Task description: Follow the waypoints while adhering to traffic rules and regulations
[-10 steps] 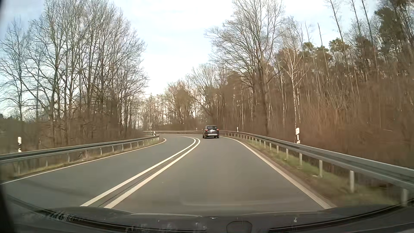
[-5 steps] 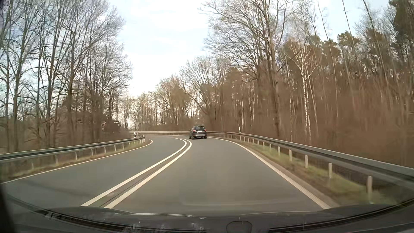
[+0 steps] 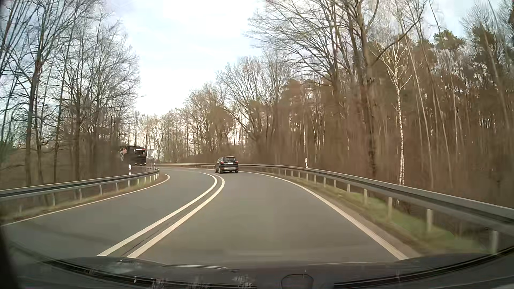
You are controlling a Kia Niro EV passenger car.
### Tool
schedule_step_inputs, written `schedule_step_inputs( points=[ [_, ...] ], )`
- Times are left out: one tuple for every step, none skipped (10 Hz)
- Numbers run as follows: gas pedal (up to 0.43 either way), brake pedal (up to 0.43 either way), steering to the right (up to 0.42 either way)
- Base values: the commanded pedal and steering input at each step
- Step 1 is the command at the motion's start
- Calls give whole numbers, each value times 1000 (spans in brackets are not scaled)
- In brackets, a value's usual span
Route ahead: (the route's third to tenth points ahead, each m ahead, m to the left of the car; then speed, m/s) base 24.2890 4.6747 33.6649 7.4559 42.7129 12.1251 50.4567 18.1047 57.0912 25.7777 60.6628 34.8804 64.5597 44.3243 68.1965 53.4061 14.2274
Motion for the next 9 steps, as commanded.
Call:
schedule_step_inputs(
  points=[
    [177,0,-12],
    [177,0,-14],
    [177,0,-18],
    [177,0,-25],
    [169,0,-35],
    [169,0,-44],
    [157,0,-48],
    [157,0,-53],
    [157,0,-55]
  ],
)
